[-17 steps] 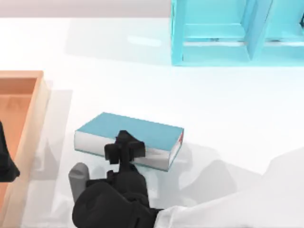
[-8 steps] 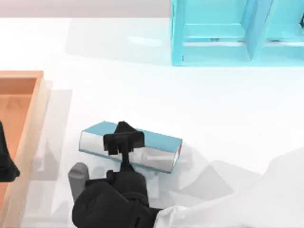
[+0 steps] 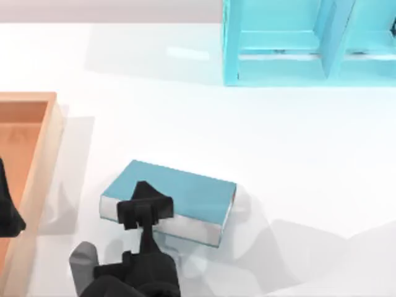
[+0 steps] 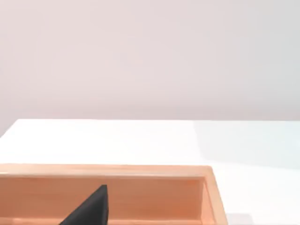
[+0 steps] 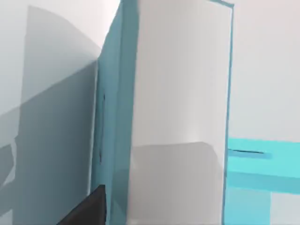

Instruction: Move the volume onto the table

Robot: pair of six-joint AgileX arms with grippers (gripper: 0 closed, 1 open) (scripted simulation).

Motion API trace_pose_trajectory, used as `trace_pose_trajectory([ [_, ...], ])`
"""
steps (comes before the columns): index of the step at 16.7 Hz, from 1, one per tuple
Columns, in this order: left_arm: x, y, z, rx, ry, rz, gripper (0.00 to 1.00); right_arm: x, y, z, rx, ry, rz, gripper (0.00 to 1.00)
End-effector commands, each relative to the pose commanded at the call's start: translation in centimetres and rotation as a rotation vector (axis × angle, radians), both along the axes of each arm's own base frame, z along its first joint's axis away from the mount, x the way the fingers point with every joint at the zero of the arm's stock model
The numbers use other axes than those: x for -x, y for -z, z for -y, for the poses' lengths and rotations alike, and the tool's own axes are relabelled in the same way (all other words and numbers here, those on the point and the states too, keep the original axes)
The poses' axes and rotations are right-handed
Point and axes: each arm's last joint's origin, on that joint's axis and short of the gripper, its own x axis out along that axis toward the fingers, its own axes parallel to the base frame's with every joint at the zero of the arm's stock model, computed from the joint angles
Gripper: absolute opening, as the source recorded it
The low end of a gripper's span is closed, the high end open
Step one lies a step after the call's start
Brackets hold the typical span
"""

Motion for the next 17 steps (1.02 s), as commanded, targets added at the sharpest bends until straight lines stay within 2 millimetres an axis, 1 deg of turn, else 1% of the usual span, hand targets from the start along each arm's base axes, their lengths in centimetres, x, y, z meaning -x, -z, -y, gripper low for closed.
trace_pose_trajectory([
  [3, 0.0, 0.0, 0.0, 0.000, 0.000, 0.000, 1.00, 4.7, 0.0, -0.9, -0.027, -0.036, -0.028, 1.00],
  [5, 0.0, 0.0, 0.0, 0.000, 0.000, 0.000, 1.00, 7.7, 0.1, -1.0, -0.033, -0.046, -0.040, 1.00],
  [6, 0.0, 0.0, 0.0, 0.000, 0.000, 0.000, 1.00, 9.0, 0.1, -0.8, -0.032, -0.045, -0.042, 1.00],
  [8, 0.0, 0.0, 0.0, 0.000, 0.000, 0.000, 1.00, 10.8, 0.0, -0.3, -0.021, -0.032, -0.038, 1.00],
  [9, 0.0, 0.0, 0.0, 0.000, 0.000, 0.000, 1.00, 11.3, -0.1, 0.0, -0.013, -0.022, -0.031, 1.00],
  [11, 0.0, 0.0, 0.0, 0.000, 0.000, 0.000, 1.00, 11.7, -0.3, 0.6, 0.005, 0.002, -0.015, 1.00],
  [14, 0.0, 0.0, 0.0, 0.000, 0.000, 0.000, 1.00, 11.5, -0.6, 1.2, 0.031, 0.036, 0.010, 1.00],
  [17, 0.0, 0.0, 0.0, 0.000, 0.000, 0.000, 1.00, 11.3, -0.7, 1.3, 0.037, 0.046, 0.017, 1.00],
])
